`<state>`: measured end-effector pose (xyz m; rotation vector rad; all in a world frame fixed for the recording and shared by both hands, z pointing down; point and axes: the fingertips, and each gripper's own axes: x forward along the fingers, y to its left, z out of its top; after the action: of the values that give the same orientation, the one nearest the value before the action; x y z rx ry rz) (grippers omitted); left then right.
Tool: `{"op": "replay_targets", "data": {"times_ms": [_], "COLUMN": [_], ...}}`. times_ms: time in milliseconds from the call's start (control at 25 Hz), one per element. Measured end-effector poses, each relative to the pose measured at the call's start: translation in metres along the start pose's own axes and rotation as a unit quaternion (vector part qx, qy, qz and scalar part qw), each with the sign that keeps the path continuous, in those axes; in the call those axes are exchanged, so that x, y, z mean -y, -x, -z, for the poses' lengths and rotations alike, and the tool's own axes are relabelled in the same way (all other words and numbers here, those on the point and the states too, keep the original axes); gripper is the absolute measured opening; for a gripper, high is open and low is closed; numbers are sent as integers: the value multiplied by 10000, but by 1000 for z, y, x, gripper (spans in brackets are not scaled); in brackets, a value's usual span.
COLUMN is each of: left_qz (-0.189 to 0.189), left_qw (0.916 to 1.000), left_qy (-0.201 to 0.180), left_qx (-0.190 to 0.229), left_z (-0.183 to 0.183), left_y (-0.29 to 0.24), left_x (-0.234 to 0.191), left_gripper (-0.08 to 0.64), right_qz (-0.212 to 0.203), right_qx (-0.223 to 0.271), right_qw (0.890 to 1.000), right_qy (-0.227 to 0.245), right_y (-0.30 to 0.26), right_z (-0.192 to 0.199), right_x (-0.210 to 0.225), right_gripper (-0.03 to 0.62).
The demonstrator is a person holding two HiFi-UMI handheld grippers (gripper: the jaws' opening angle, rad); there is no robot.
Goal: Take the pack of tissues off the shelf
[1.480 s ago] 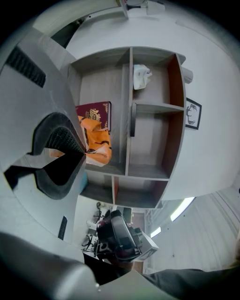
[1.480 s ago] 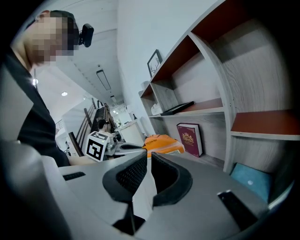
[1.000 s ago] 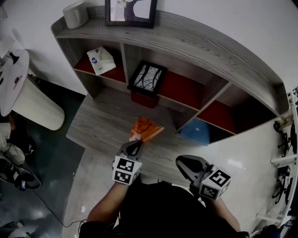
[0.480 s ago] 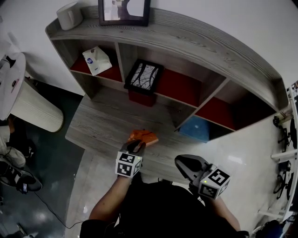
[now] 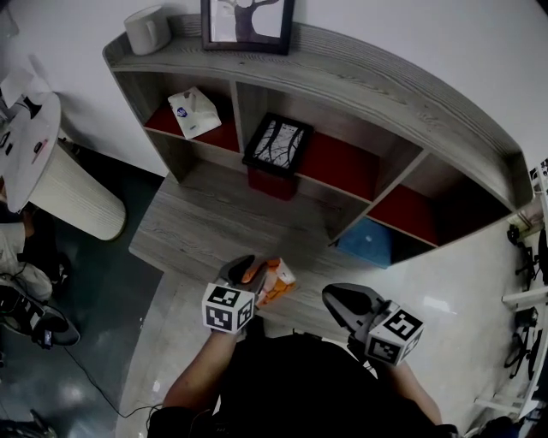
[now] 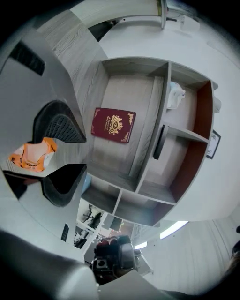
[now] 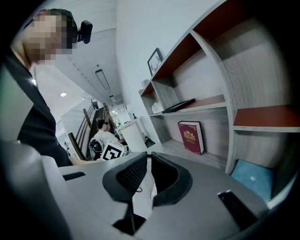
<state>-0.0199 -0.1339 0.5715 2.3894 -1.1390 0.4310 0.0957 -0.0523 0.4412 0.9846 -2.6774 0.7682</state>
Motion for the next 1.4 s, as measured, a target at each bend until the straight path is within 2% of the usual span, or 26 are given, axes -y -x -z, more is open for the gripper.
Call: {"op": "replay_targets", "data": {"times_ms": [360,560,800,960,1160,1400], "left_qz": [223,512,799,856,811,732], "left_qw": [9962,9944,9906,9880,9845,9841], "left_qy": [1,-124,-393,-432,-470,-385], "left_qx": [838,919,1036,1211,1485,1572], "left_z": [-53,-59,-72,-84,-103,-115], "left_y": [69,107,137,145,150,162], "left_x": [3,-13,-19,-12,16,45], "left_gripper": [138,37,14,12,12,12], "right_qz": [-242,-380,-289,-239,-167,-325], "right_qx": [121,323,491,524,502,785], "right_qw": [9991,9977,9972,9975,9984,9956], "right_qy": [341,462,482,404,191,400], "right_y": [-40,-75,-95,-89,-64,-35], "right_z": [-11,-24,-29,-25,-28,-46], "right_x": [-14,-40,-57,-60,-61,-66], "right_gripper": [20,20,20,20,20,20]}}
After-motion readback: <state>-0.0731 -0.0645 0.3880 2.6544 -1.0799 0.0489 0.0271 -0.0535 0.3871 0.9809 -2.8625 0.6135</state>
